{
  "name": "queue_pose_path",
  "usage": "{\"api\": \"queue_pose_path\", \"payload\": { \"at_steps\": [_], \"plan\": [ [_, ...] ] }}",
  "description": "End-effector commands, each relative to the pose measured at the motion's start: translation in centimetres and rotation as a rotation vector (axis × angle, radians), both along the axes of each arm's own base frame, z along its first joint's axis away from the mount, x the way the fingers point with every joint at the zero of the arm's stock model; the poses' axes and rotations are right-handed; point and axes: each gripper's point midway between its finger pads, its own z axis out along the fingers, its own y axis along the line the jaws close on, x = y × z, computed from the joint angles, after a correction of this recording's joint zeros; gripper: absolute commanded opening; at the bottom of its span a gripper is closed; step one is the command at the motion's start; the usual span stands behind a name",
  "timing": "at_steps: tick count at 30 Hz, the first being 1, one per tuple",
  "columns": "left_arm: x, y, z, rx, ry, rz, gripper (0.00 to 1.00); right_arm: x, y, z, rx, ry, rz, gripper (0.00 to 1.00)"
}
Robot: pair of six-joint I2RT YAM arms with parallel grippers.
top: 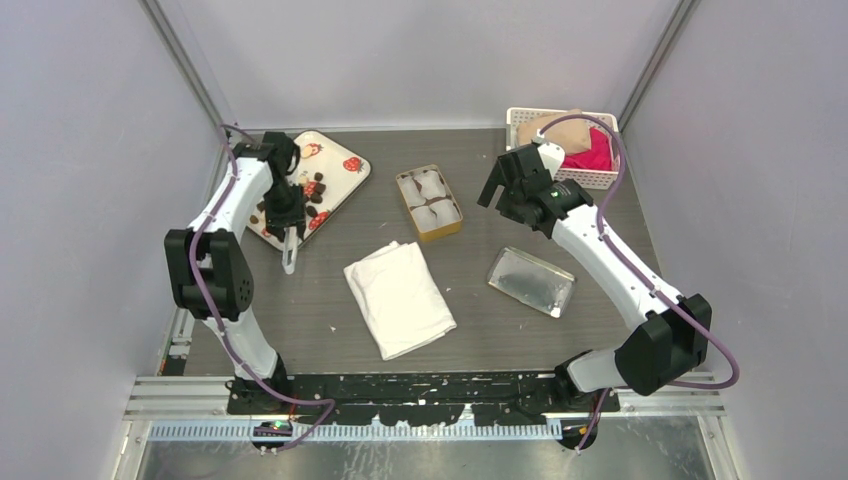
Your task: Pack the chocolate
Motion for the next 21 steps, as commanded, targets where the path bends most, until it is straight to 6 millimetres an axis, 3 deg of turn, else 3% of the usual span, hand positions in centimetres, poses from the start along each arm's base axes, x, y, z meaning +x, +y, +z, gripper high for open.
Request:
{"api": "queue_pose_path", "payload": {
  "at_steps": [1,12,21],
  "plan": [
    [0.8,-0.1,-0.2,-0.039,-0.022,0.057,0.39,0.9,0.0,1.8,0.024,-0.067,-0.002,0.99],
    [2.0,-1.0,-2.3,-0.114,0.002,0.158,0.4,0.6,-0.5,1.6,0.029,-0.066,-0.01,0.99],
    [3.1,-0.6,-4.1,-0.104,-0.001,0.221,0.43,0.4,-0.7,1.5,0.027,-0.064,-0.014,0.99]
  ]
}}
